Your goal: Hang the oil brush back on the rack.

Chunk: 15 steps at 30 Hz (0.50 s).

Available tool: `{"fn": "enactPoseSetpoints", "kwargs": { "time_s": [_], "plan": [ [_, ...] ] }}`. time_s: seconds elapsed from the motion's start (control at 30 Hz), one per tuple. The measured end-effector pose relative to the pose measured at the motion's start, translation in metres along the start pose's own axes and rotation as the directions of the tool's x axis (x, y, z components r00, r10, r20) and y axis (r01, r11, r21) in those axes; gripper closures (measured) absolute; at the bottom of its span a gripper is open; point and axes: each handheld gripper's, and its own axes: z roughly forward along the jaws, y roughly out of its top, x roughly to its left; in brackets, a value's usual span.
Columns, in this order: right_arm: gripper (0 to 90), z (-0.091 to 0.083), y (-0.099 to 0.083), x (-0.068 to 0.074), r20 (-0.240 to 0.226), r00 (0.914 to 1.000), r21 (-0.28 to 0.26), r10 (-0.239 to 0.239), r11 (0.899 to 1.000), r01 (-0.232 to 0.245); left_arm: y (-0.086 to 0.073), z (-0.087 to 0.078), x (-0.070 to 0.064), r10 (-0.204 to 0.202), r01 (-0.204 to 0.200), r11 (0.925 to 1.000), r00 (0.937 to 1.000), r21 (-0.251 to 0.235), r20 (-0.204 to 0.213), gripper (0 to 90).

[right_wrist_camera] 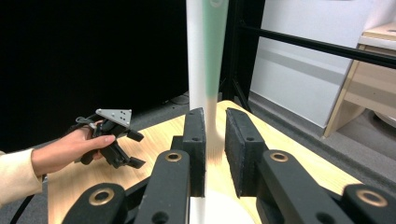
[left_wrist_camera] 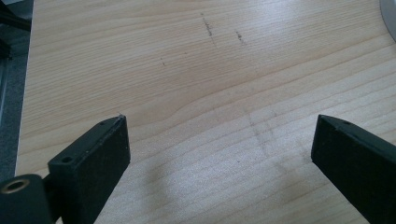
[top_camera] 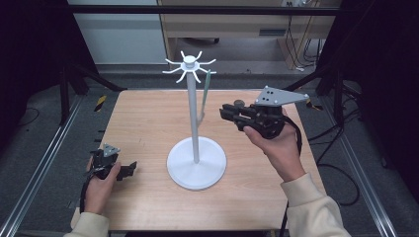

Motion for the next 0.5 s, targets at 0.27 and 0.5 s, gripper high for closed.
{"fn": "enactPoseSetpoints", "kwargs": {
  "time_s": [0.27, 0.5],
  "plan": [
    [77.3, -0.010, -0.005, -0.008, 0.060, 0.9982, 0.013, 0.008, 1.000, -0.008, 0.000, 0.001, 0.000, -0.002, 0.002, 1.0000, 1.0000, 0.002, -0.002, 4.0],
    [63.2, -0.016, -0.013, -0.015, 0.176, 0.9843, 0.041, -0.008, 0.999, 0.000, 0.000, 0.001, -0.001, -0.001, 0.001, 1.0000, 1.0000, 0.002, -0.001, 4.0]
  ]
}}
